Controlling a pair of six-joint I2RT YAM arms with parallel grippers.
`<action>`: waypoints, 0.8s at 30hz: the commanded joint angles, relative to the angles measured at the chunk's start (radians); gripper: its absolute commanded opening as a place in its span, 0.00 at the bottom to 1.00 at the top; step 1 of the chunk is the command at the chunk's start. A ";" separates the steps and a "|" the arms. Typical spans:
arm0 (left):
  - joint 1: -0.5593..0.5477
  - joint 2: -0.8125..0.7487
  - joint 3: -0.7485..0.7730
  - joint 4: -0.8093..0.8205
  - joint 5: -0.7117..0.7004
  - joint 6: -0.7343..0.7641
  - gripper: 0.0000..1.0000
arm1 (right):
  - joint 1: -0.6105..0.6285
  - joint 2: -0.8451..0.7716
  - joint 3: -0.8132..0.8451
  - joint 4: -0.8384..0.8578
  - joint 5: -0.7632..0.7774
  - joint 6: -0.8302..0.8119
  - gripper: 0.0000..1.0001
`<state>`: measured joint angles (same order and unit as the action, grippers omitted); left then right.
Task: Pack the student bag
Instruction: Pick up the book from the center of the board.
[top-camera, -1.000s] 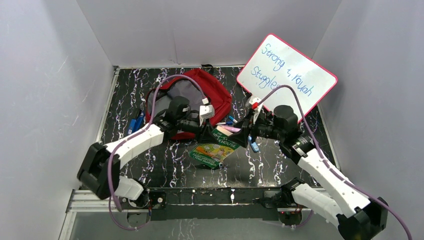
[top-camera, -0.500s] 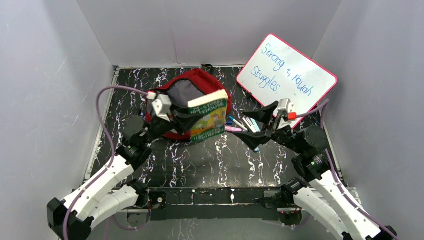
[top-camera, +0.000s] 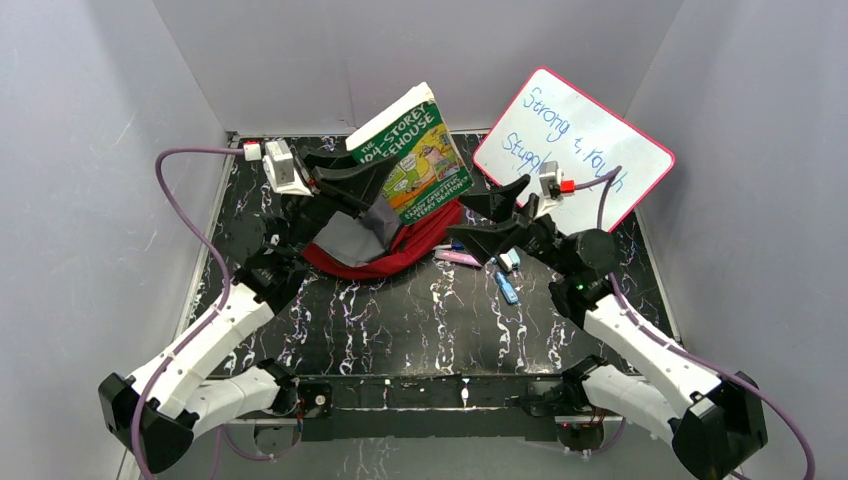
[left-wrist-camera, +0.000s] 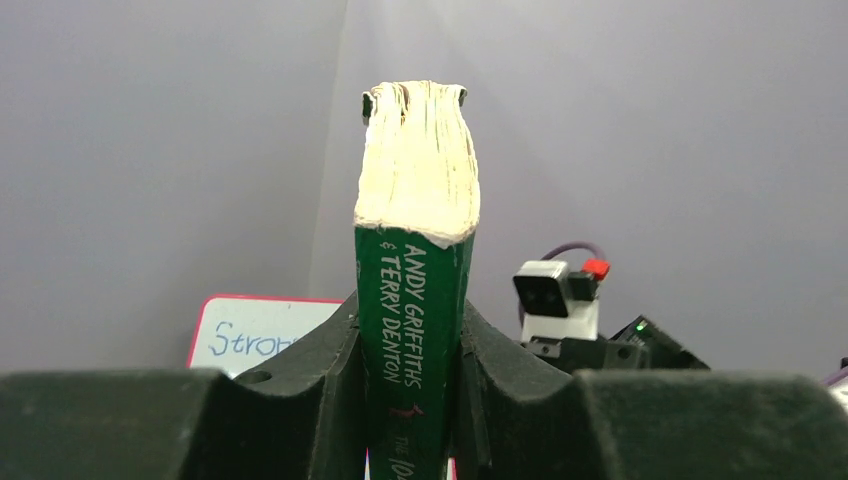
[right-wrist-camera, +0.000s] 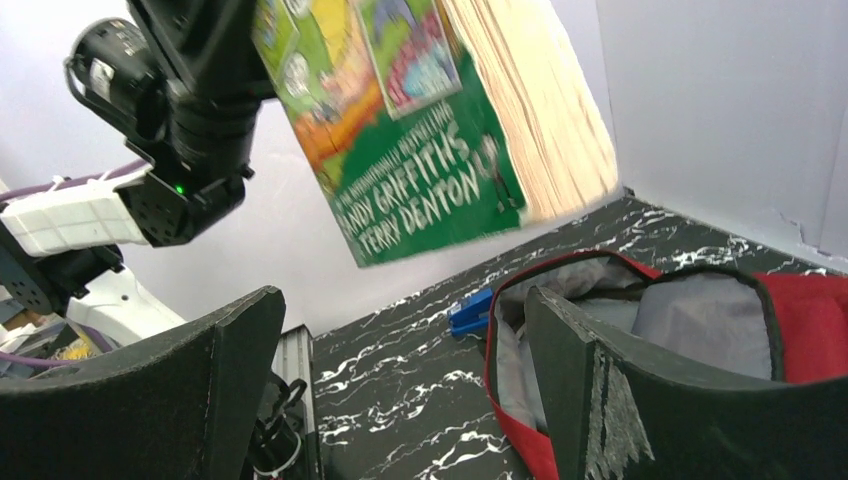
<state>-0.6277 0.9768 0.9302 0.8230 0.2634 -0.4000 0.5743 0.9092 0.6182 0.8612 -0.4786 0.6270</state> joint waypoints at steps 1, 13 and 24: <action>-0.003 0.009 0.093 0.183 0.000 -0.063 0.00 | 0.003 0.016 0.078 0.109 -0.015 -0.032 0.99; -0.002 -0.032 0.088 0.192 0.222 -0.062 0.00 | 0.004 -0.027 0.203 -0.214 -0.001 -0.296 0.99; -0.002 -0.061 0.089 0.181 0.435 -0.140 0.00 | 0.004 -0.090 0.300 -0.406 -0.253 -0.504 0.99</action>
<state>-0.6277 0.9382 0.9749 0.8982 0.6128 -0.4969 0.5747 0.8169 0.8421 0.5102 -0.5755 0.2115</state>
